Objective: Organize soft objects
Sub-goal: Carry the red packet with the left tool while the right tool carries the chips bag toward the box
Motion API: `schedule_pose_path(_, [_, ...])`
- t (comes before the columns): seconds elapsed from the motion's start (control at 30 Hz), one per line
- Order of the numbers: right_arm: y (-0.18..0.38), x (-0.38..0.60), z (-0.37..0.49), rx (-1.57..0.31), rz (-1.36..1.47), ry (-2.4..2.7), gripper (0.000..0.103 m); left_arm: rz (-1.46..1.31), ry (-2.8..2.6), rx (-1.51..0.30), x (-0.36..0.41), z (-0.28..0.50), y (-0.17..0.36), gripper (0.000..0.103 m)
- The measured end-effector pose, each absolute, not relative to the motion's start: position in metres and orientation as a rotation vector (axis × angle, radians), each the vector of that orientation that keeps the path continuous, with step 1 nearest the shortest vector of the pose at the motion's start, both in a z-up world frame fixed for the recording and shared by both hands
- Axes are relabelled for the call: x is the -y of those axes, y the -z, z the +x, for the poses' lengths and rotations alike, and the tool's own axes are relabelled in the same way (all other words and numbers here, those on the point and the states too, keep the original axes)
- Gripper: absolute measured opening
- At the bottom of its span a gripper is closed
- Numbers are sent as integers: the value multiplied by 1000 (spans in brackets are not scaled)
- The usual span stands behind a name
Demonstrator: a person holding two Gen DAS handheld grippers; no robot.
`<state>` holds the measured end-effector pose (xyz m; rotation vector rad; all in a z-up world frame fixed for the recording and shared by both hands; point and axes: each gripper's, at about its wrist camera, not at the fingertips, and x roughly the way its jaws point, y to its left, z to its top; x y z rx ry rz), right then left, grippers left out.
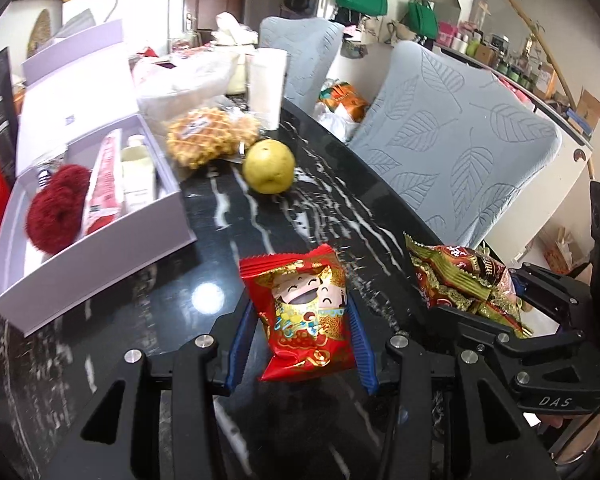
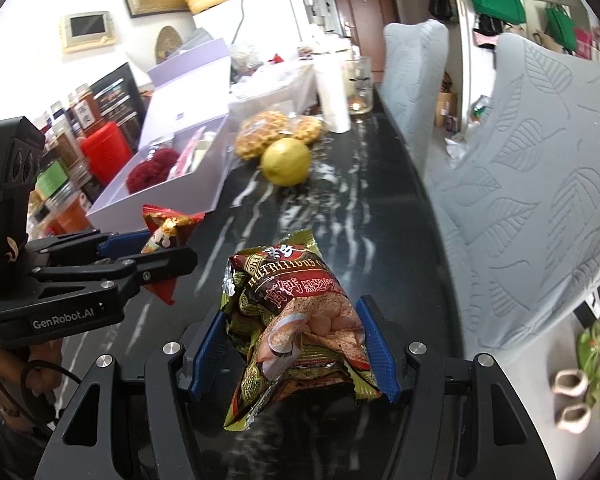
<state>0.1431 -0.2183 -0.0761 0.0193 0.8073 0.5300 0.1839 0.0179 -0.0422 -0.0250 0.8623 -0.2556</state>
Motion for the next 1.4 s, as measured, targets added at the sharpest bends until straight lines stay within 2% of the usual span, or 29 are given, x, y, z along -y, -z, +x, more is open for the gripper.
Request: schedule_pose_path(1.4, [53, 40, 46, -762, -142, -987, 63, -210, -143, -688, -184, 24, 3, 44])
